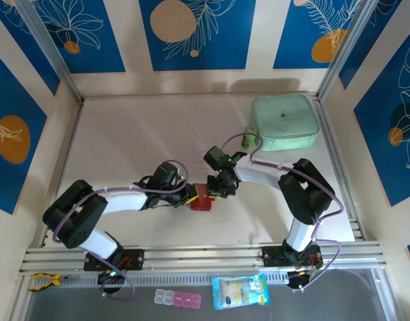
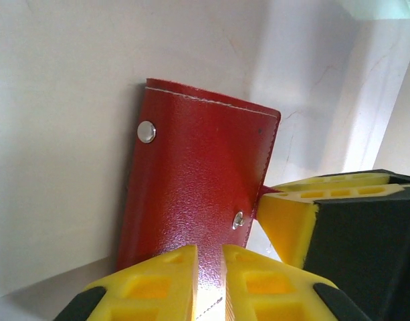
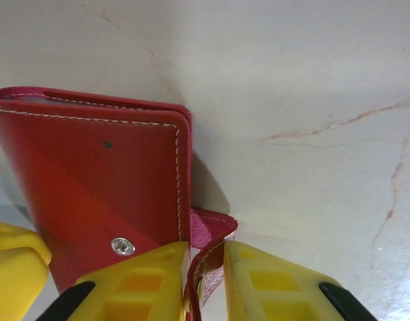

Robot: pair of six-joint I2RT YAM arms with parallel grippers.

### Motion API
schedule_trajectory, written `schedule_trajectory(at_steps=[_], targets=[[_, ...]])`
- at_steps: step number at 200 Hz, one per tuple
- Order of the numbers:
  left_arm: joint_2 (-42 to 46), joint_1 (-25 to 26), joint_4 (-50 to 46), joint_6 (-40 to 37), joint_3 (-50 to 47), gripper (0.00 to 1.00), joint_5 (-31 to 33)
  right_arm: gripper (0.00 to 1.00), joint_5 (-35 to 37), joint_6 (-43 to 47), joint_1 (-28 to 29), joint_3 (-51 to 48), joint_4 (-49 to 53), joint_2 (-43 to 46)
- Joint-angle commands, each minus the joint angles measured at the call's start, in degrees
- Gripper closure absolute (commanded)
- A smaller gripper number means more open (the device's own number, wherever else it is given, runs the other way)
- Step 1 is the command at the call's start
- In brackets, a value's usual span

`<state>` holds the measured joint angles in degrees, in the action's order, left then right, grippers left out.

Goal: Take the credit cards out of the card holder

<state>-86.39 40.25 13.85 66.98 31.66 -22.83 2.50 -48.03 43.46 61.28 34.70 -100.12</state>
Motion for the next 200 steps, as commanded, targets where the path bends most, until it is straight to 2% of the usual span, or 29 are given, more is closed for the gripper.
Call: schedule_trajectory(at_steps=[1, 59, 106, 151, 200], targets=[[1.5, -0.1, -1.5, -0.7, 0.8, 0.82, 1.0, 0.81, -2.1, -0.4, -0.4, -1.1, -0.9, -1.0], [2.9, -0.1, -2.8, -1.0, 0.9, 0.82, 1.8, 0.84, -0.6, -1.1, -0.5, -2.6, 0.8, 0.9], [3.3, -0.1, -3.4, -1.2, 1.0, 0.82, 2.0, 0.82, -5.2, -1.5, -0.7, -3.9, -3.6, 0.4], [4.6, -0.2, -5.1, -2.0, 1.4, 0.8, 2.9, 0.91, -3.6, -1.1, -0.9, -4.3, -3.0, 1.5], [6.6, -0.6, -11.8, -6.0, 4.3, 0.75, 4.6, 0.97, -1.0, 1.6, -1.9, -3.3, 1.7, 6.2]])
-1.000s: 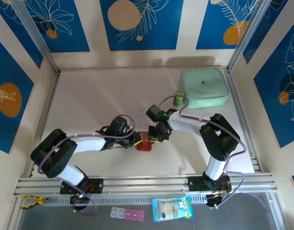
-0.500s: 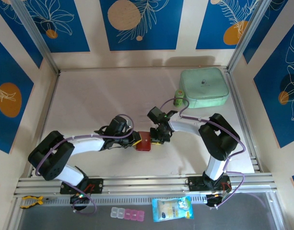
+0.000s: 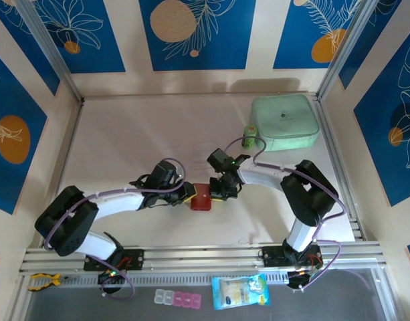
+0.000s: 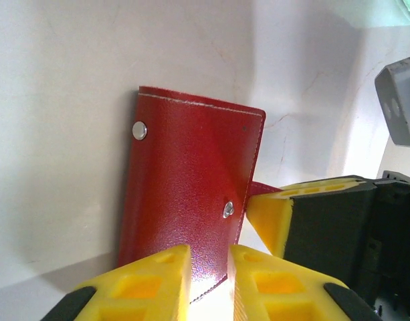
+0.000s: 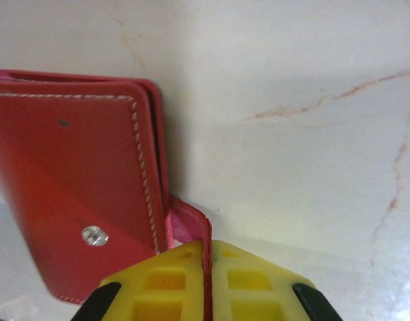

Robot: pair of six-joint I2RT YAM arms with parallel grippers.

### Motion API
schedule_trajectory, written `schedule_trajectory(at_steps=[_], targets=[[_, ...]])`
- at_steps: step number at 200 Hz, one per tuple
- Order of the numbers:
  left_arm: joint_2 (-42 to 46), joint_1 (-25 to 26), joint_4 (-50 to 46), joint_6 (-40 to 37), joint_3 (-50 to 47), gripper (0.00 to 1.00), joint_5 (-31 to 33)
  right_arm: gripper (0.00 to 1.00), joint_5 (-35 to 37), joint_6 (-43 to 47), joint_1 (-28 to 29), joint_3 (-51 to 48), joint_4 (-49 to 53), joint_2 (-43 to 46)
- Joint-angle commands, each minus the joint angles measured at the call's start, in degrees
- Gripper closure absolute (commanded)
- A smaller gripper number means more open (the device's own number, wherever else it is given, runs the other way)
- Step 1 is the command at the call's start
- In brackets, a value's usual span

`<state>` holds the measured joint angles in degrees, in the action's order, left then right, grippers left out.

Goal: Take the credit cards out of the card holder

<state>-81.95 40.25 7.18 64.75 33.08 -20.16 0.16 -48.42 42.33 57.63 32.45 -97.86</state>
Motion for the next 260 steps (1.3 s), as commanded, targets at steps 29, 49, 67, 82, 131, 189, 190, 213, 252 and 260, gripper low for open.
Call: schedule_trajectory(at_steps=[29, 49, 67, 82, 131, 189, 190, 213, 252, 260], targets=[[4.0, -1.5, -10.6, -7.4, 5.2, 0.67, 3.2, 0.98, 1.9, 4.6, -1.2, 1.5, 7.0, 6.0], [5.0, -2.0, -12.7, -9.0, 6.3, 0.63, 3.5, 0.98, 1.9, 6.3, -1.2, 2.6, 8.8, 6.8], [5.9, -2.3, -13.8, -9.9, 6.7, 0.6, 3.8, 0.98, 2.0, 7.6, -1.3, 3.7, 10.1, 7.5], [6.8, -2.4, -14.5, -10.3, 6.7, 0.59, 4.2, 0.98, 1.6, 8.5, -1.3, 4.8, 11.0, 7.9], [8.6, -2.8, -17.3, -11.7, 6.6, 0.58, 5.2, 0.99, -0.6, 11.9, -0.1, 8.8, 12.0, 6.6], [11.4, -3.1, -20.5, -12.9, 6.2, 0.57, 6.9, 0.99, -1.6, 14.0, 3.0, 13.5, 13.1, 3.5], [11.4, -3.1, -20.5, -12.9, 6.2, 0.57, 6.9, 0.99, -1.6, 14.0, 3.1, 13.5, 13.1, 3.5], [11.5, -3.1, -20.7, -13.0, 6.2, 0.57, 6.8, 0.99, -1.3, 14.1, 3.2, 14.2, 13.6, 3.5], [10.6, -3.2, -20.5, -13.2, 6.3, 0.59, 6.0, 0.99, -0.8, 15.0, 3.0, 15.4, 14.5, 3.6], [10.4, -3.2, -20.4, -13.3, 6.4, 0.59, 5.8, 0.99, -0.7, 15.2, 3.0, 15.6, 14.7, 3.6]])
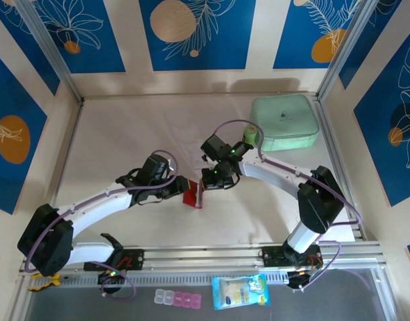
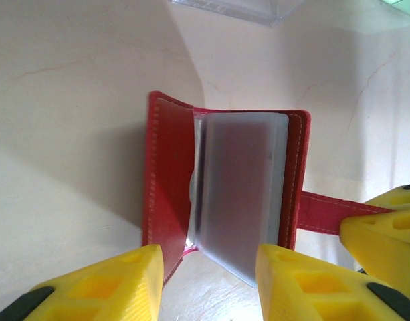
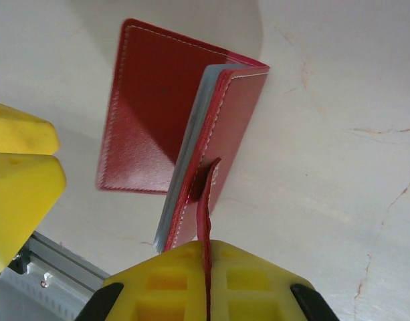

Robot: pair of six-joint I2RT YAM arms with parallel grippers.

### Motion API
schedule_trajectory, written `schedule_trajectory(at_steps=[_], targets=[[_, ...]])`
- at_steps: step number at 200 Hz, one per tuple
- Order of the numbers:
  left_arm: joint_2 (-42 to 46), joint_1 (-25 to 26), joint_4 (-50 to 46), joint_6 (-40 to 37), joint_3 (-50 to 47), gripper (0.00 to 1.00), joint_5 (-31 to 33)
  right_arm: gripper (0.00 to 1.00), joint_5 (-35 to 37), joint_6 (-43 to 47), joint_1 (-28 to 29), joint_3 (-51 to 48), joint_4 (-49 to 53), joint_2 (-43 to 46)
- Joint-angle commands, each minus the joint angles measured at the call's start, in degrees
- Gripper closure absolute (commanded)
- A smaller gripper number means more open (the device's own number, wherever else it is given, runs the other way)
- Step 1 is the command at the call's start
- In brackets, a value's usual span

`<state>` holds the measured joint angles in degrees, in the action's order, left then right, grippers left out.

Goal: Take the credit cards out of the card holder

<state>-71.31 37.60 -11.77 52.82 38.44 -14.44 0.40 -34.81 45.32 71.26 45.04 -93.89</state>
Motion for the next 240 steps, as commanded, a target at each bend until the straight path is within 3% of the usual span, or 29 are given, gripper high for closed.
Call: schedule_trajectory(at_steps=[1, 99, 240], targets=[[-0.3, -0.5, -1.5, -1.3, 1.0, 0.6, 0.0, 0.99, -0.9, 1.6, 0.0, 1.9, 2.1, -0.3], [-5.0, -0.4, 2.3, -0.4, 0.1, 0.72, -3.7, 1.0, -2.9, 4.1, -0.4, -1.7, 1.3, 2.2], [-13.6, -0.3, 6.7, 0.0, -0.9, 0.87, -7.4, 1.0, 1.5, 1.7, -8.6, -13.8, -0.3, 6.4]])
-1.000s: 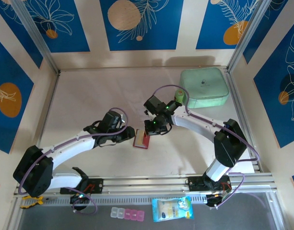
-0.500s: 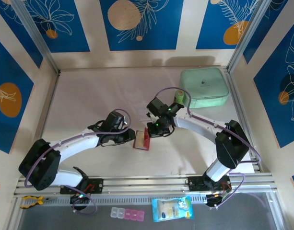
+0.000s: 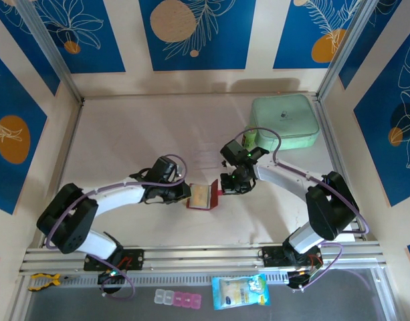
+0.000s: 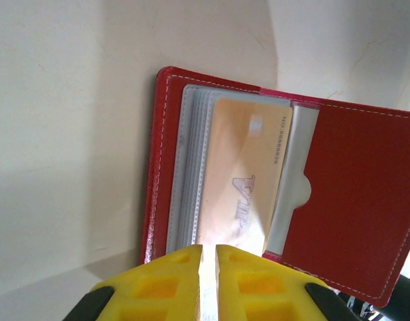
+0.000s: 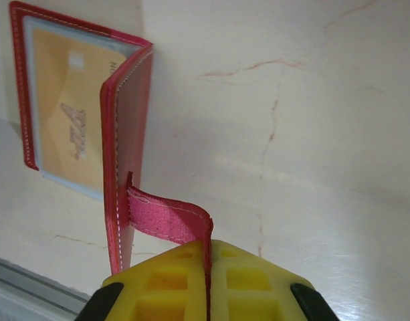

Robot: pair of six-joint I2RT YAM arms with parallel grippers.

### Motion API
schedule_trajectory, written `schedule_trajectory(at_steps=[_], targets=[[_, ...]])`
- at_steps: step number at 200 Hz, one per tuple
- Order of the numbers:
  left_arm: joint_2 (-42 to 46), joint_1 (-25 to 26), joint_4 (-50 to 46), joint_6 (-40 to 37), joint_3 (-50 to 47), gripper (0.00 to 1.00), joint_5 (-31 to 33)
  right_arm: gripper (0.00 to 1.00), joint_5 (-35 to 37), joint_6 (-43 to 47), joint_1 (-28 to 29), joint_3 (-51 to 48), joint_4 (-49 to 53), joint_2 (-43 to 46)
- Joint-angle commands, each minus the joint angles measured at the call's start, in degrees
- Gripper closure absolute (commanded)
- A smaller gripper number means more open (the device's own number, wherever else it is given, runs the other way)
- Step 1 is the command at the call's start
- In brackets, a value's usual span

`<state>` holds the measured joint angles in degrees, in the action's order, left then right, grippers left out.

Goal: Take the credit cards out of the card holder

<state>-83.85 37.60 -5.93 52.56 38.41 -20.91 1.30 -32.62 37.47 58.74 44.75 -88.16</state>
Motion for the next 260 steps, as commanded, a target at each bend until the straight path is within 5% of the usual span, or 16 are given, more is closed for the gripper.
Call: schedule_trajectory(at_steps=[1, 213, 260], targets=[[-1.1, -0.4, 0.9, 0.2, -0.9, 0.87, -0.9, 1.0, 0.6, -0.5, -0.8, -1.4, 0.0, 0.6], [-1.0, -0.3, 1.7, 1.6, -4.5, 0.9, 0.4, 1.0, 5.2, 0.5, 1.0, -2.1, -4.9, -10.2], [-1.0, -0.3, 0.8, 1.4, -5.1, 0.9, 1.0, 0.87, 8.9, -0.6, 1.0, -3.4, -3.3, -8.6]])
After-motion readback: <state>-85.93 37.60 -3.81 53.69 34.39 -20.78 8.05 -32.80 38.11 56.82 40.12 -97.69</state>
